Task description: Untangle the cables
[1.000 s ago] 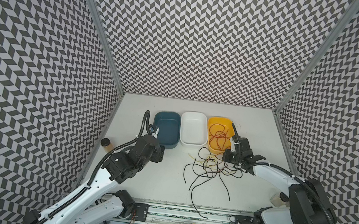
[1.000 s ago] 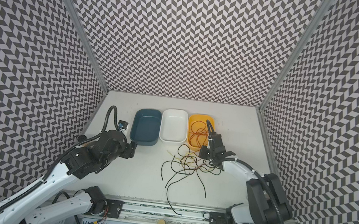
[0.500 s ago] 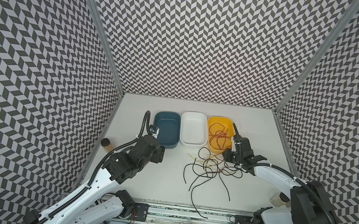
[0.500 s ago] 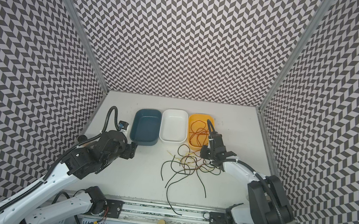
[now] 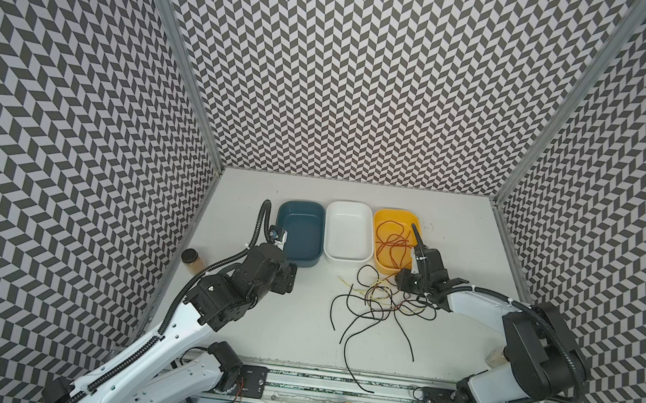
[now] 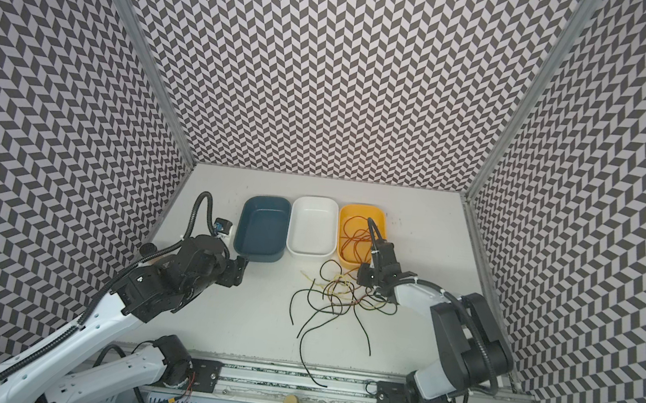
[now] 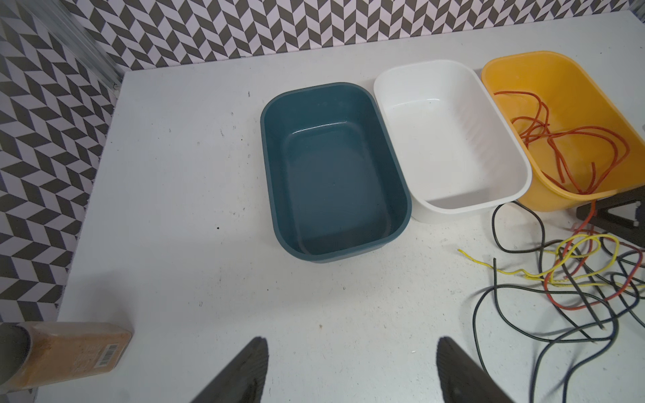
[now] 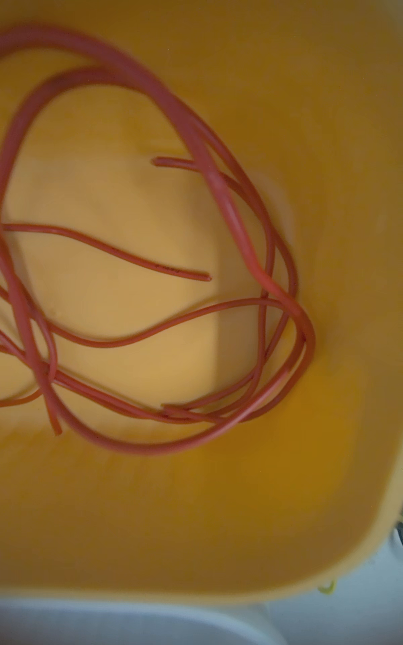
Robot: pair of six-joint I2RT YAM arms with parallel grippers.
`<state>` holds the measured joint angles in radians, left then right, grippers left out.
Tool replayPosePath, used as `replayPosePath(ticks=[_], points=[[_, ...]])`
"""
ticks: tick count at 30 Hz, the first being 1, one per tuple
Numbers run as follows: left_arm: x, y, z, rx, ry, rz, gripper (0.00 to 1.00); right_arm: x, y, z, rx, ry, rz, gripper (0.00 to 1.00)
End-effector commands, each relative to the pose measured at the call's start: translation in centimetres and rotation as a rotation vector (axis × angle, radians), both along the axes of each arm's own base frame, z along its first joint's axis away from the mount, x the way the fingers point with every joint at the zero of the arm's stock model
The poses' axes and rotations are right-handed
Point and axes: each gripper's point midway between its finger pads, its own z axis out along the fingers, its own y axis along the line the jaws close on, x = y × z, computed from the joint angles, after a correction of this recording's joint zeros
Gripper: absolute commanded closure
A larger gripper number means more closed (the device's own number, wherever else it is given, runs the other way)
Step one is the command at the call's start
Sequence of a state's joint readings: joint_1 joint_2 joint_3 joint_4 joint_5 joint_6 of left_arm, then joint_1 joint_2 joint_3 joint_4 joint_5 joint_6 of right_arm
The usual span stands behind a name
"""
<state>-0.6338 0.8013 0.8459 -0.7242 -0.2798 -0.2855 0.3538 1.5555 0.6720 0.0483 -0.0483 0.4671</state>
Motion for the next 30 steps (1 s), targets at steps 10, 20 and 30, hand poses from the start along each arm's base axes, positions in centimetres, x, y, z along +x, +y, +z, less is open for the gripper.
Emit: replayPosePath(ticks=[10,20,30], points=[[0.2,0.0,0.0,-0.003,-0.012,0.001,0.23,0.3,0.0,1.8,-0.013,-0.116,-0.017,0.9],[0.2,-0.1,0.0,-0.006,-0.01,-0.003,0.23,-1.8,-1.2,12.0,0.02,-0.314,-0.054,1.0],[0.1,0.0,0.0,-0.008,-0.011,-0.004,0.23,-3.7,-0.4,24.0,0.069,-0.507,-0.005,1.0]])
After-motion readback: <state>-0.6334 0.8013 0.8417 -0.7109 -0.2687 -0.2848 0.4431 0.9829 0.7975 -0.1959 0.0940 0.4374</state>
